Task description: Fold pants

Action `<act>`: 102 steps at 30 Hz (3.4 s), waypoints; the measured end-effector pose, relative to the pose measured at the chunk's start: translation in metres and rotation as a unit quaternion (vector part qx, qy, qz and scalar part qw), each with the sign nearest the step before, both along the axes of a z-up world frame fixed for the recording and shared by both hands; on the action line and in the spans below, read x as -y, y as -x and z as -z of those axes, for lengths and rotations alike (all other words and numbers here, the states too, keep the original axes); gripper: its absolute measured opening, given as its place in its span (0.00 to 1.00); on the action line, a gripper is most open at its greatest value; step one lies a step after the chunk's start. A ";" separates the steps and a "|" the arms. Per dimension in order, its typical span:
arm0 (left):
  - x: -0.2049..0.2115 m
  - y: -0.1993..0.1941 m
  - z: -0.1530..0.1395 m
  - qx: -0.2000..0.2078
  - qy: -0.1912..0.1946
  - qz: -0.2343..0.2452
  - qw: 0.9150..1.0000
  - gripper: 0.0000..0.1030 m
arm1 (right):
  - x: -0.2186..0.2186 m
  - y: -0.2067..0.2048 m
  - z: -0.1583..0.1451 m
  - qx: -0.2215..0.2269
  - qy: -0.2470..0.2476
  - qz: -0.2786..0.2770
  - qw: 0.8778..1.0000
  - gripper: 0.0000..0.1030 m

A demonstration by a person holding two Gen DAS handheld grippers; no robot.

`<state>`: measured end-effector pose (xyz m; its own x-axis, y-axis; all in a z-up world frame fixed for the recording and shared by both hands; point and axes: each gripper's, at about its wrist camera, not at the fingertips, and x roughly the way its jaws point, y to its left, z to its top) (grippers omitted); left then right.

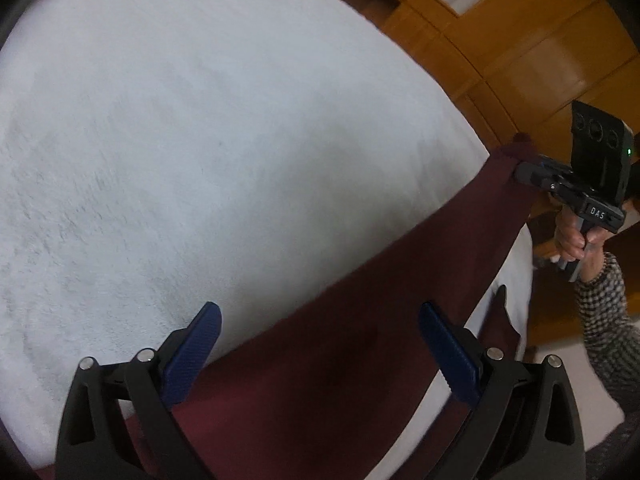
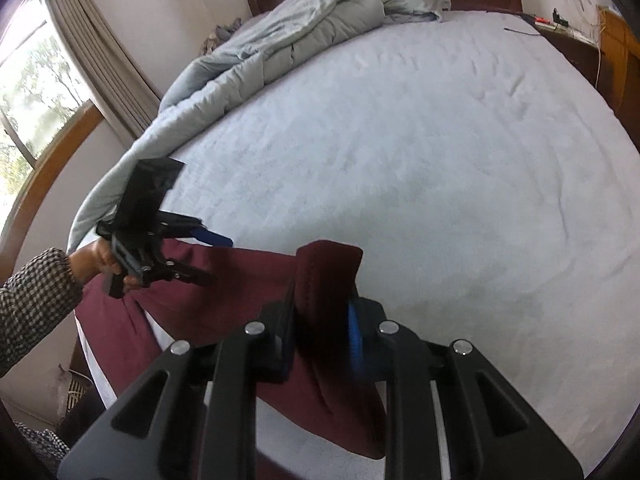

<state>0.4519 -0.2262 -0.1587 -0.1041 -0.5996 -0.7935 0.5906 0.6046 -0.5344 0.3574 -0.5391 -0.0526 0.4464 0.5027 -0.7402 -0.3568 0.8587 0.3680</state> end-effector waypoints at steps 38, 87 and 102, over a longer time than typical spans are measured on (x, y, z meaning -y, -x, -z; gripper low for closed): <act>0.008 0.295 -0.012 0.165 -0.114 -0.034 0.979 0.17 | 0.016 0.265 0.049 -0.038 -0.016 0.103 0.994 0.81; -0.104 0.314 -0.055 0.044 -0.041 -0.327 0.943 0.78 | -0.136 0.214 0.056 -0.125 -0.064 0.073 0.987 0.39; -0.147 0.208 -0.017 -0.035 -0.235 -0.388 0.890 0.78 | -0.193 0.212 0.097 -0.181 -0.037 0.046 0.982 0.39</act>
<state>0.2436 -0.0789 -0.1417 0.1384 -0.1147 -0.9837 -0.1278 0.9829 -0.1326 0.1450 -0.3458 -0.1498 0.2081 0.5311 -0.8213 -0.1132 0.8472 0.5192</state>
